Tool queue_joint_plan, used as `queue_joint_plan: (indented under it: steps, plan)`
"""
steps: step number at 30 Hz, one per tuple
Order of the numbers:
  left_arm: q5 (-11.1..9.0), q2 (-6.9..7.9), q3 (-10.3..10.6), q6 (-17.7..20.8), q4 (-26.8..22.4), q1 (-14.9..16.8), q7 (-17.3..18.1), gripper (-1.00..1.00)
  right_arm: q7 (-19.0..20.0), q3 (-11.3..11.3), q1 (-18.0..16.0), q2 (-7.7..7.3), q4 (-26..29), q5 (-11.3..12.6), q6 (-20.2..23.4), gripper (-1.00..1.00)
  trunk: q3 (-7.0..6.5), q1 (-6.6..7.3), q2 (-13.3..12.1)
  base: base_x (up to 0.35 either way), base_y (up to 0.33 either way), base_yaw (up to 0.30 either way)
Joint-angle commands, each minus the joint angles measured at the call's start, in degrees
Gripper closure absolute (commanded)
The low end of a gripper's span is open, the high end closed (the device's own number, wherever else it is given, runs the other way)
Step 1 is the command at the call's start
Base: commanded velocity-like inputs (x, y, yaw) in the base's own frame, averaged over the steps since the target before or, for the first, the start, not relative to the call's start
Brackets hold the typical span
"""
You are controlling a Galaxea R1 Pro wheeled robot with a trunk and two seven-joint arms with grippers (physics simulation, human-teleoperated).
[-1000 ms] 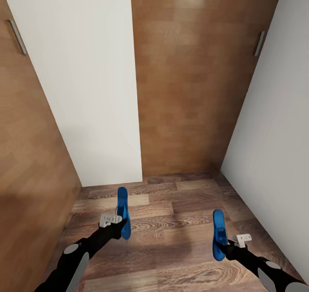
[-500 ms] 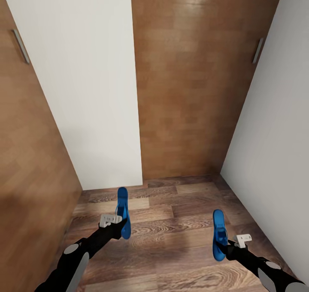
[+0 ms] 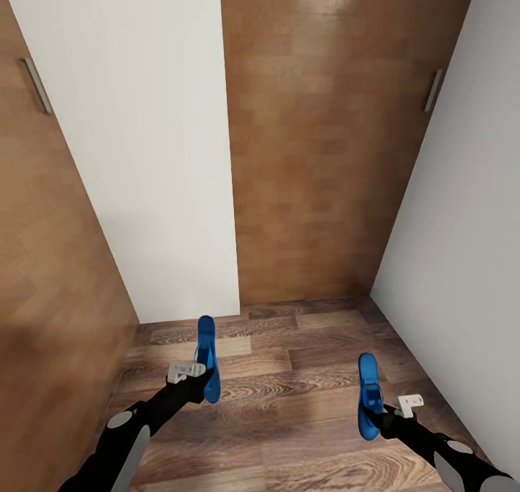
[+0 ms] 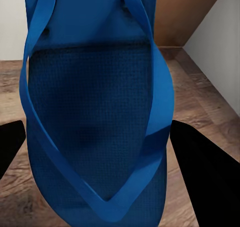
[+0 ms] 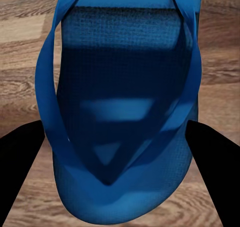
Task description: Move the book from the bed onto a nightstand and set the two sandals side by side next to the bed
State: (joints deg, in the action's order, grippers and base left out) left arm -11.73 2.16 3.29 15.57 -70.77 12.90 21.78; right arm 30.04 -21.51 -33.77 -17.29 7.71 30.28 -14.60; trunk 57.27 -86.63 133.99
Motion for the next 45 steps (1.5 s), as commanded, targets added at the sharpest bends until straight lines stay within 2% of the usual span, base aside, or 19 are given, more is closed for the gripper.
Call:
queue_joint_plan:
  steps: [1,8,19,20,23,26,29,35,38,45]
  plan:
    - [-0.63,0.03,0.05,0.51,0.01,0.02,-0.02,1.00,0.19,-0.46,-0.05,-0.03,-0.06,0.55,-0.21,1.00,0.05,0.01,0.02,0.000,0.000,0.000]
    - [-0.52,0.08,-0.01,0.28,4.35,0.02,-0.06,1.00,0.14,-0.46,-0.06,0.03,-0.11,0.53,-0.25,1.00,0.05,0.01,0.02,0.000,0.000,0.000]
    - [-0.57,1.15,-0.25,-0.54,9.48,0.02,0.01,1.00,0.18,-0.46,-0.06,-0.01,-0.14,0.54,-0.25,1.00,-1.92,2.43,-4.39,0.000,0.000,0.000]
    - [-0.57,1.58,-0.27,-0.67,10.30,0.02,0.01,1.00,0.17,-0.46,-0.06,-0.02,-0.15,0.52,-0.25,1.00,-2.10,2.65,-4.79,0.000,0.000,0.000]
    - [-0.63,2.79,-0.37,-2.43,14.58,0.02,0.01,1.00,0.18,-0.46,-0.07,-0.02,-0.14,0.53,-0.25,1.00,-2.64,3.31,-5.99,0.000,0.000,0.000]
    - [-0.65,3.30,-0.50,-6.78,18.36,0.02,-0.04,1.00,0.16,-0.46,-0.06,0.02,-0.15,0.50,-0.25,1.00,-3.18,3.96,-7.20,0.000,0.000,0.000]
    - [-0.67,3.47,-0.55,-9.26,20.60,0.02,-0.12,1.00,0.12,-0.46,-0.07,0.05,-0.15,0.49,-0.25,1.00,-3.72,4.62,-8.40,0.000,0.000,0.000]
    - [-0.73,3.62,-0.59,-10.61,25.17,0.00,-0.16,1.00,0.11,-0.46,-0.05,0.06,-0.22,0.55,-0.33,1.00,-4.80,5.94,-10.81,0.000,0.000,0.000]
    - [-0.74,3.73,-0.76,-10.77,26.68,0.01,-0.16,1.00,0.11,-0.46,-0.05,0.07,-0.65,0.56,-0.34,1.00,-4.80,5.94,-10.81,0.000,0.000,0.000]
    - [-0.75,3.70,-1.15,-10.90,28.77,0.02,-0.15,1.00,0.06,-0.54,-0.06,0.34,-5.46,0.50,-0.42,1.00,-4.80,5.94,-10.81,0.000,0.000,-0.068]
